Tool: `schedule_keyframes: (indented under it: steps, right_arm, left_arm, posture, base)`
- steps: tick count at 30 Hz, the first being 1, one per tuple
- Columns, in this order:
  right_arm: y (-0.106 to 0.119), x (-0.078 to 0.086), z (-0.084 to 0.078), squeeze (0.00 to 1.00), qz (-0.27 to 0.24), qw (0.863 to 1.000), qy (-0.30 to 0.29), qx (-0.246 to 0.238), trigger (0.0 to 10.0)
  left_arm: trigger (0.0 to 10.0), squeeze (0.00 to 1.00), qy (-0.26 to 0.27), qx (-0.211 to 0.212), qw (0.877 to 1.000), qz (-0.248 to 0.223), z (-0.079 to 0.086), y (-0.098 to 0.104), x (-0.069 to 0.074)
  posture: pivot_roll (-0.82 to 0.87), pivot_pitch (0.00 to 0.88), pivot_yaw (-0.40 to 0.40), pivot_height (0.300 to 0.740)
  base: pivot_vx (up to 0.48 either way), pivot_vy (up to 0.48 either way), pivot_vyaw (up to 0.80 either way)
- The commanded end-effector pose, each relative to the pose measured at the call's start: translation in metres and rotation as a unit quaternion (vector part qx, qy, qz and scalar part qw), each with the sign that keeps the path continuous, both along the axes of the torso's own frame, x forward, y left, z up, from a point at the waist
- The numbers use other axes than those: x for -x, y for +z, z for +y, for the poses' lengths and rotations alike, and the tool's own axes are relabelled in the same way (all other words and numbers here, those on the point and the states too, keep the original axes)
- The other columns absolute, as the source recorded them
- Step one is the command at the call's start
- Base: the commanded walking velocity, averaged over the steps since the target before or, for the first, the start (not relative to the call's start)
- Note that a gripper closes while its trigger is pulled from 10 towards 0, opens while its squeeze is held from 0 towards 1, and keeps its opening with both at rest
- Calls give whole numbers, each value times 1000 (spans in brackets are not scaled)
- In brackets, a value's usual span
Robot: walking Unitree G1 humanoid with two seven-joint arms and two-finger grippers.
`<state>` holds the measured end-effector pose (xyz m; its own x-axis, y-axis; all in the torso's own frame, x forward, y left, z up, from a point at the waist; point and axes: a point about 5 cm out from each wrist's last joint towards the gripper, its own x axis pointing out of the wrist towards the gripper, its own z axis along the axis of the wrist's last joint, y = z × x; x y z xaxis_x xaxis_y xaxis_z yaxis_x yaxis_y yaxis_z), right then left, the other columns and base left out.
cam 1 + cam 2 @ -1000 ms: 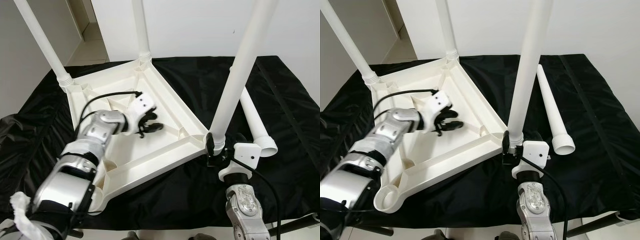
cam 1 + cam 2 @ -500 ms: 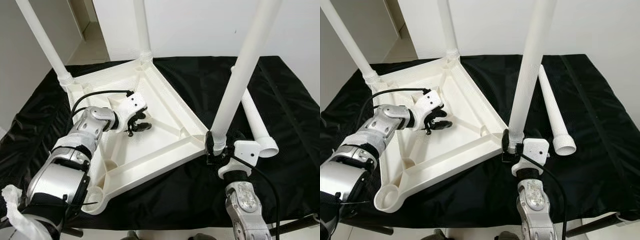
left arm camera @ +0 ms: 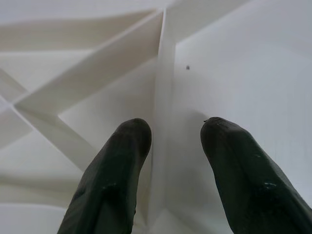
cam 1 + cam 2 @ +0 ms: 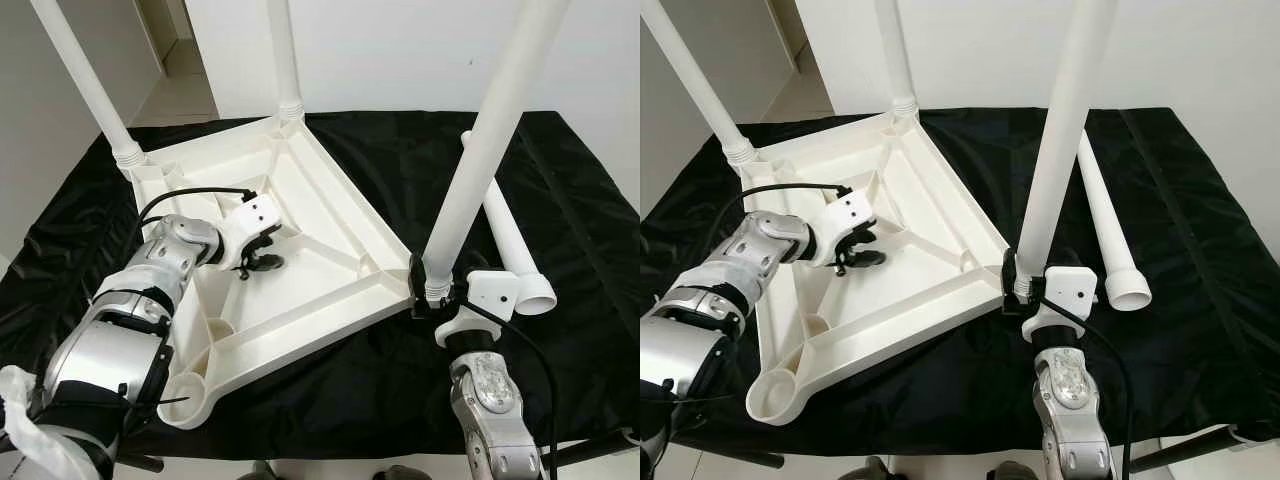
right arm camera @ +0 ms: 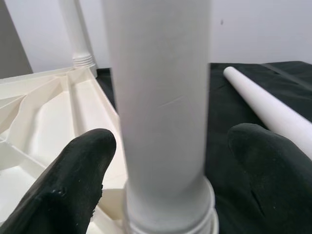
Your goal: Building children table
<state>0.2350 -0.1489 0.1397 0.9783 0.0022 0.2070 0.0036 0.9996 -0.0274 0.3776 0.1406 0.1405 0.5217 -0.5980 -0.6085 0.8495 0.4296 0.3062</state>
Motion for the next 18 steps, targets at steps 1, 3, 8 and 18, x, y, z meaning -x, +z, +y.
schedule_keyframes:
  steps: [1, 3, 8, 18]
  right_arm:
    - [-4, -1, 4, 0, 12, 1000, 9, -3, 10000]
    - [-4, -2, 4, 0, 12, 1000, 10, -3, 10000]
    - [-3, -4, 1, 0, 10, 1000, 6, -2, 10000]
    - [-1, -15, -36, 0, 3, 999, -34, 6, 10000]
  left_arm:
    - [10000, 0, 202, -32, 962, -182, 19, 11, -19]
    - [10000, 0, 205, -27, 961, -183, 19, 12, -19]
    - [10000, 0, 177, -47, 968, -172, 15, 9, -18]
    - [10000, 0, 18, -65, 995, -77, 3, -3, -1]
  posture:
    - [-78, 0, 86, 740]
    - [-78, 0, 86, 740]
    - [-82, 0, 93, 740]
    - [-83, 5, 106, 740]
  base:
    - [0, 0, 0]
    - [0, 0, 0]
    - [0, 0, 0]
    - [0, 0, 0]
